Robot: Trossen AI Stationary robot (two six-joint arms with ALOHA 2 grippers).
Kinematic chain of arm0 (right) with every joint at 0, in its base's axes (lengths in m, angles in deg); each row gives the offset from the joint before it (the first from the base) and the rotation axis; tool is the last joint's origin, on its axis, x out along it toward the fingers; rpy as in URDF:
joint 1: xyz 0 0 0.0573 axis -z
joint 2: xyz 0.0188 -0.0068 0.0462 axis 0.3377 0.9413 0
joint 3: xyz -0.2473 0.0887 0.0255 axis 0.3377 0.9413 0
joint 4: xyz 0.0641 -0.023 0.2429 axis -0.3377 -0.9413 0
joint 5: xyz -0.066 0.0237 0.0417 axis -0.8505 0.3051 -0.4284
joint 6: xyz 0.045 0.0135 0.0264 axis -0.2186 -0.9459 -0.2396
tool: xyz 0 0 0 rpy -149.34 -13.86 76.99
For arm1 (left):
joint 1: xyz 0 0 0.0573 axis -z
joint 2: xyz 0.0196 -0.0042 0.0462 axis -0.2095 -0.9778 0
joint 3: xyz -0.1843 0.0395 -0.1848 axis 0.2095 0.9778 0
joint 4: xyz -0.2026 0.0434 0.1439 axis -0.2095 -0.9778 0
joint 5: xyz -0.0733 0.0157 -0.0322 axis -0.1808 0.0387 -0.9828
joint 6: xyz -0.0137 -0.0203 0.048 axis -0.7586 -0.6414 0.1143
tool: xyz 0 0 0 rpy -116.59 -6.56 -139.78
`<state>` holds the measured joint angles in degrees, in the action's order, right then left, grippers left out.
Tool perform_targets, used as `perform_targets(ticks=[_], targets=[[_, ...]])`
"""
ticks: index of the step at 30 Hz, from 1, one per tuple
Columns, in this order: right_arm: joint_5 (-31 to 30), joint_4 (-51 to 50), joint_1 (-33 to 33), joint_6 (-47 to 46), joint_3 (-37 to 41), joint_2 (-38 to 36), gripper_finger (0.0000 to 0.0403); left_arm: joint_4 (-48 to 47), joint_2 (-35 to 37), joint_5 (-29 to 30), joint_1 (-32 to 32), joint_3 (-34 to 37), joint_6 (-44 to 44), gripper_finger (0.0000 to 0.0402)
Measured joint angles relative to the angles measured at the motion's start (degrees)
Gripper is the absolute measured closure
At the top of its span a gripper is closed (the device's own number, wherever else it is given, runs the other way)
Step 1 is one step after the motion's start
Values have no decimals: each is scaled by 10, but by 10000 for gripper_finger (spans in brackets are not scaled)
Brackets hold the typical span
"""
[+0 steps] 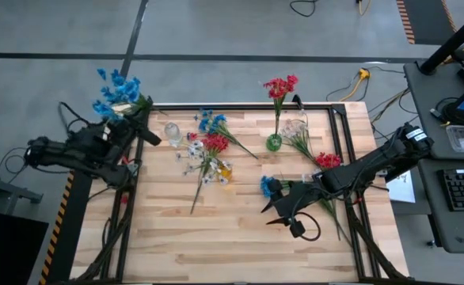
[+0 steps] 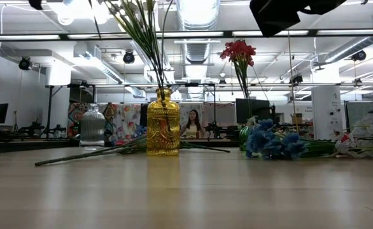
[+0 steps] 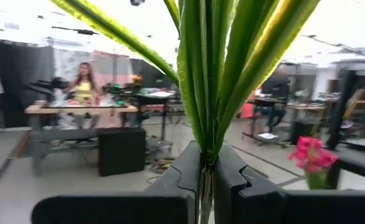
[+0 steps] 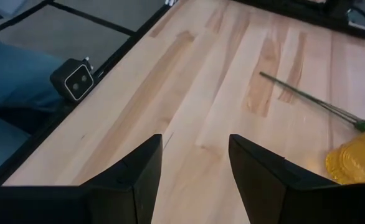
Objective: Sort flowers into vase by color
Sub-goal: Put the bottom blue flowers into the transparent vase
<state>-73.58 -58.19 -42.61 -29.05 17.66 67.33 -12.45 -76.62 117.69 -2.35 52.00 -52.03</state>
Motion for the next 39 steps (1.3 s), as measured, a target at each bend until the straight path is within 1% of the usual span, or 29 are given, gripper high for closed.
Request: perform_targets(ticks=[4,7,10,13,18,23,27,39], targets=[[-1,14,0,10,0,0,227,-106,8,-70,-82,22,-118,401],[-1,19,0,11,0,0,225,-194,7,-134,-163,30,-199,401],[-1,19,0,5,0,0,225,-260,7,-210,-251,32,-254,401],[-1,19,0,-4,0,0,225,-292,9,-288,-332,33,-278,401],[-1,19,0,-6,0,0,223,-300,16,-424,-453,33,-293,401],[-1,19,0,-7,0,0,225,-330,0,-525,-552,41,-313,401],[-1,19,0,-12,0,0,223,-328,-20,-576,-583,42,-315,401],[-1,18,0,-12,0,0,225,-349,-62,-580,-583,42,-318,401]])
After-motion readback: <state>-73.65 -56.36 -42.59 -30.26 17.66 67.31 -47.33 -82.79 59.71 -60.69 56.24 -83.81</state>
